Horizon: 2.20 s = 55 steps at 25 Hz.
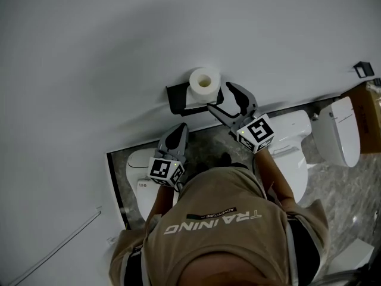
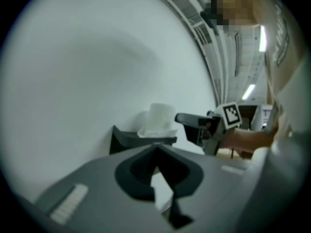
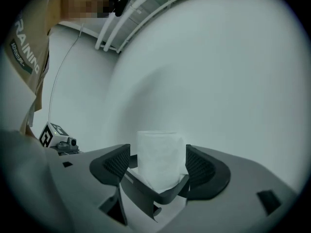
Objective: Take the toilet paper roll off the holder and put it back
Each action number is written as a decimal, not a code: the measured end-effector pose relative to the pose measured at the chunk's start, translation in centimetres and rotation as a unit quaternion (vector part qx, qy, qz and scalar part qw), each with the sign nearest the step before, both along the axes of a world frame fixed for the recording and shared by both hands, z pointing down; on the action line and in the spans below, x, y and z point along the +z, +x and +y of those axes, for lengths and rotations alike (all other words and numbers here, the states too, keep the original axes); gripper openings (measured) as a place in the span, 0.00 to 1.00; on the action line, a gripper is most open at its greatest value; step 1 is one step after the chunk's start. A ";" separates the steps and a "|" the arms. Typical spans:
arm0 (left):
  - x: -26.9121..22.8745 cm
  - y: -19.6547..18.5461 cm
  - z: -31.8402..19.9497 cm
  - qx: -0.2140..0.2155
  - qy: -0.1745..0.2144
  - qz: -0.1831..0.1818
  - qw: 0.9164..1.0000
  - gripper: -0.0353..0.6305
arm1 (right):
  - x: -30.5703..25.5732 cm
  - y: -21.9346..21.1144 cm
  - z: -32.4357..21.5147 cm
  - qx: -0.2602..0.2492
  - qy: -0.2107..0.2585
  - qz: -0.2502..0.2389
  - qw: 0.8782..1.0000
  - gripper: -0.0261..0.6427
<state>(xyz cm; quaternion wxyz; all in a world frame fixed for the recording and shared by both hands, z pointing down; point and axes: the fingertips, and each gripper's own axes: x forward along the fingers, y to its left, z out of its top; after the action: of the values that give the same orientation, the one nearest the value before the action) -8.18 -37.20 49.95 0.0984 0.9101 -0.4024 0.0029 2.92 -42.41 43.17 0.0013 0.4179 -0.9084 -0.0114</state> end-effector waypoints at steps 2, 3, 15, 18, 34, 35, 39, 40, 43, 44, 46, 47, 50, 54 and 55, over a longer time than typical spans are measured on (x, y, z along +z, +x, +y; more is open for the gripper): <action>0.4 -0.5 -0.1 -0.013 -0.004 0.002 1.000 0.05 | 0.2 -0.7 -0.8 -0.010 -0.003 0.008 1.000 0.50; 0.7 -0.6 -0.1 -0.018 -0.006 0.003 1.000 0.05 | 0.4 -1.0 -1.1 -0.014 -0.007 0.015 1.000 0.51; 1.5 -1.4 -0.3 -0.043 -0.018 0.005 0.999 0.05 | 2.4 -3.4 -3.8 -0.048 -0.051 0.049 0.996 0.52; 1.1 -1.4 -0.5 -0.044 -0.011 0.003 0.999 0.05 | 2.5 -3.6 -4.2 -0.044 -0.052 0.050 0.996 0.52; 2.1 -3.3 1.5 -0.023 -0.023 0.000 0.999 0.05 | 0.0 -2.9 -2.4 -0.009 -0.010 0.024 1.000 0.52; 2.3 -3.2 1.6 -0.013 -0.024 -0.001 1.000 0.05 | -0.3 -2.7 -2.1 -0.002 -0.005 0.024 1.000 0.52; 2.5 -2.5 1.9 0.023 -0.021 -0.004 1.000 0.05 | -0.9 -2.2 -0.2 0.016 0.005 0.024 1.000 0.52; 2.5 -2.3 1.9 0.029 -0.019 -0.003 0.999 0.05 | -0.9 -2.1 0.4 0.019 0.005 0.026 0.999 0.52; 2.3 -1.5 2.2 0.045 -0.012 0.000 0.999 0.05 | -0.7 -1.9 2.1 0.023 0.006 0.034 0.999 0.52; 2.2 -1.2 2.5 0.048 -0.010 0.001 0.999 0.05 | -0.6 -1.8 2.8 0.022 0.006 0.037 0.999 0.52; 2.0 -0.7 3.1 0.052 -0.005 0.001 0.999 0.05 | -0.6 -1.6 3.8 0.019 0.011 0.039 0.999 0.52; 2.0 -0.5 3.4 0.051 -0.004 0.000 0.999 0.05 | -0.7 -1.5 4.4 0.017 0.013 0.039 0.999 0.52; 2.0 -0.2 5.0 0.042 -0.006 -0.001 0.999 0.05 | -1.1 -1.2 6.2 0.006 0.022 0.035 0.999 0.52; 1.8 1.0 7.5 0.031 -0.006 -0.008 0.999 0.05 | -1.5 -0.2 8.9 -0.012 0.028 0.028 0.999 0.52; 1.7 1.4 8.0 0.027 -0.006 -0.011 1.000 0.05 | -1.5 0.1 9.6 -0.016 0.028 0.026 0.999 0.52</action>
<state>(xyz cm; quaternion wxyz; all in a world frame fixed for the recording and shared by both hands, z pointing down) -6.82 -29.23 51.69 0.0996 0.9201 -0.3783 0.0177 3.00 -32.83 41.63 0.0131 0.4024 -0.9141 -0.0478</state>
